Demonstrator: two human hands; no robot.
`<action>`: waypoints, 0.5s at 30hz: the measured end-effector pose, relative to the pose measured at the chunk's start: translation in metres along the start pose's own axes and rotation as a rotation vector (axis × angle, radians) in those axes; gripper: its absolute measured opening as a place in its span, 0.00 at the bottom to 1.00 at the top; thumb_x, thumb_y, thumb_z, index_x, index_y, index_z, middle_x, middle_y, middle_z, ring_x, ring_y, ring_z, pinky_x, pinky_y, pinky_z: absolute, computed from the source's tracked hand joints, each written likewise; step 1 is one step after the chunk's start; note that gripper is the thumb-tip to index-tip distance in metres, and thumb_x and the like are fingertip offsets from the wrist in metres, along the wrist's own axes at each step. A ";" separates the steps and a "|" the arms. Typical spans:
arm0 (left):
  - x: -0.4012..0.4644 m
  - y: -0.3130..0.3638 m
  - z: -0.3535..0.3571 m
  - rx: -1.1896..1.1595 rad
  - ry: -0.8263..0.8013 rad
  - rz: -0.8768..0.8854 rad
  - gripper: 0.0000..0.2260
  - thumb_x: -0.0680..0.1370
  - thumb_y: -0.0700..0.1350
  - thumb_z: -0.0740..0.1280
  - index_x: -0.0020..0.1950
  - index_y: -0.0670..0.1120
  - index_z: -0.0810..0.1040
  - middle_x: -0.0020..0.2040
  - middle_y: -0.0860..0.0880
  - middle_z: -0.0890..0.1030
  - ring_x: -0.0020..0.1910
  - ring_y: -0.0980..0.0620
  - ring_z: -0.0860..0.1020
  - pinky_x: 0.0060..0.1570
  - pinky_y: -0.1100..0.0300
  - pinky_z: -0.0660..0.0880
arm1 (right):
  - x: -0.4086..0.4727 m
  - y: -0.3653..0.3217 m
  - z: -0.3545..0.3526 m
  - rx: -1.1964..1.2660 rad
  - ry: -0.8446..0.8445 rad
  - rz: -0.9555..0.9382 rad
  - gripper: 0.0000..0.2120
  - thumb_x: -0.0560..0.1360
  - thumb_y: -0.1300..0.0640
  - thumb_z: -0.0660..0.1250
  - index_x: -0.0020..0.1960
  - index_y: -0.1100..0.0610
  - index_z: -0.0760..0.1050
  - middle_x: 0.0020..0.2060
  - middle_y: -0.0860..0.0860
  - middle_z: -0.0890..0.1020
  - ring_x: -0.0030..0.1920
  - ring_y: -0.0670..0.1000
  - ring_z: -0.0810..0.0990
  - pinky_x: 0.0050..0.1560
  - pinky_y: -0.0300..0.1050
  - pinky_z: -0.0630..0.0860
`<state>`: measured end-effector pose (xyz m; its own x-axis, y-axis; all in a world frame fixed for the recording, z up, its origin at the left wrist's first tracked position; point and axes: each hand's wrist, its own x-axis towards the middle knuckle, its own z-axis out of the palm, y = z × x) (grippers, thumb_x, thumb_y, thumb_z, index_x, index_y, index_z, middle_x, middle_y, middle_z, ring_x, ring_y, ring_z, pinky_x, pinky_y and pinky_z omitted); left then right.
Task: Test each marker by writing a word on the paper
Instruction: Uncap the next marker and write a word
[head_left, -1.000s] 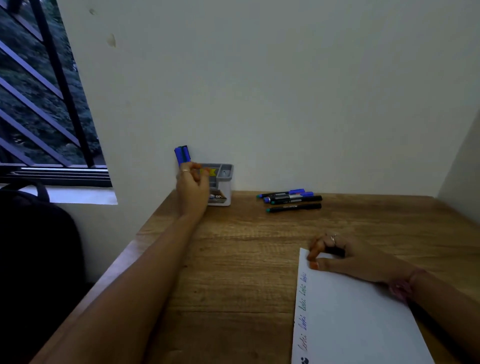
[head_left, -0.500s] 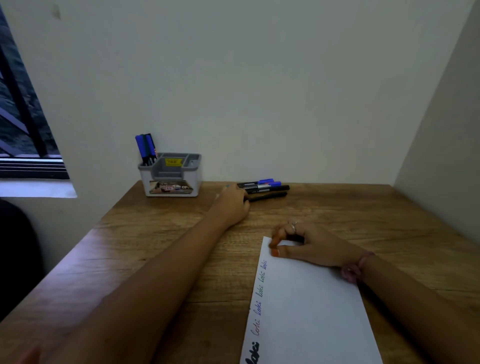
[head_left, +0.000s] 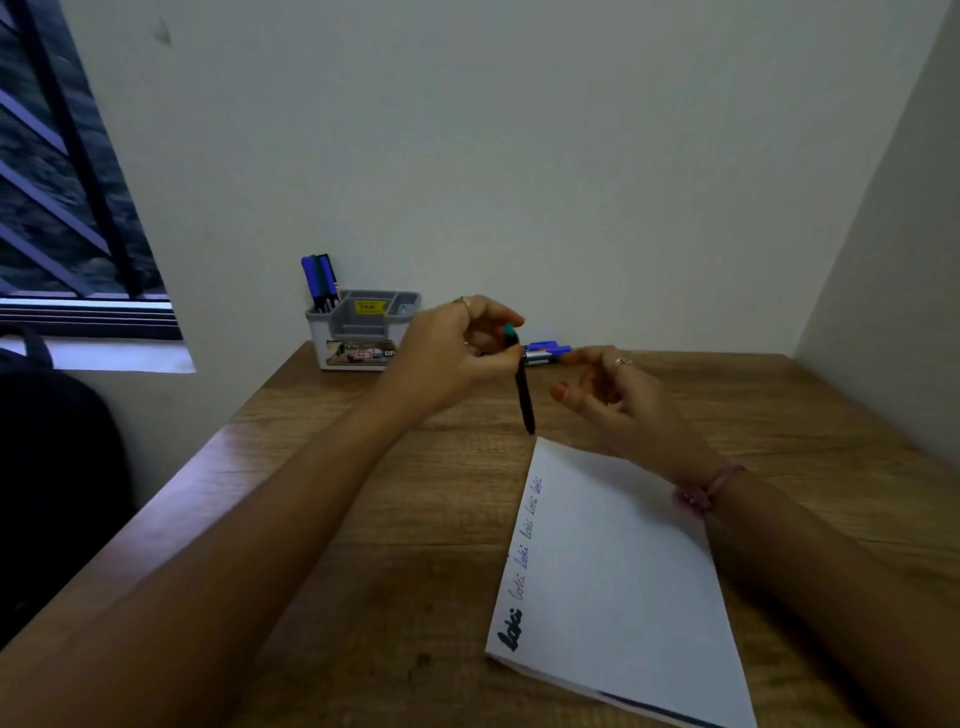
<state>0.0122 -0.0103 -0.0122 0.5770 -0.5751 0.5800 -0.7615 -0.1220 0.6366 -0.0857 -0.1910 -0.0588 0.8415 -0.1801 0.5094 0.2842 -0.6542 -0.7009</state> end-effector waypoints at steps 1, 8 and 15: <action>-0.006 0.013 -0.003 -0.023 -0.025 0.029 0.11 0.72 0.41 0.71 0.53 0.48 0.79 0.43 0.56 0.81 0.40 0.62 0.80 0.44 0.71 0.76 | -0.001 -0.006 0.000 0.033 -0.038 -0.022 0.16 0.72 0.44 0.68 0.56 0.50 0.74 0.33 0.50 0.72 0.33 0.45 0.69 0.35 0.37 0.67; -0.032 0.040 0.004 -0.331 -0.019 -0.054 0.14 0.73 0.44 0.70 0.58 0.46 0.75 0.49 0.50 0.80 0.47 0.57 0.81 0.47 0.64 0.78 | -0.006 -0.036 0.004 0.187 -0.219 -0.201 0.05 0.77 0.53 0.63 0.45 0.46 0.76 0.29 0.45 0.74 0.30 0.47 0.71 0.33 0.38 0.69; -0.058 0.028 0.033 -0.441 -0.507 -0.385 0.14 0.80 0.54 0.53 0.50 0.48 0.74 0.42 0.53 0.81 0.38 0.58 0.80 0.36 0.71 0.74 | -0.010 -0.028 0.004 0.401 -0.298 -0.001 0.06 0.77 0.60 0.60 0.43 0.59 0.74 0.30 0.44 0.77 0.30 0.40 0.73 0.33 0.32 0.71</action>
<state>-0.0524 -0.0073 -0.0442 0.4907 -0.8704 0.0412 -0.2855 -0.1159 0.9513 -0.1004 -0.1677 -0.0462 0.9190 0.0765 0.3867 0.3906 -0.3095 -0.8670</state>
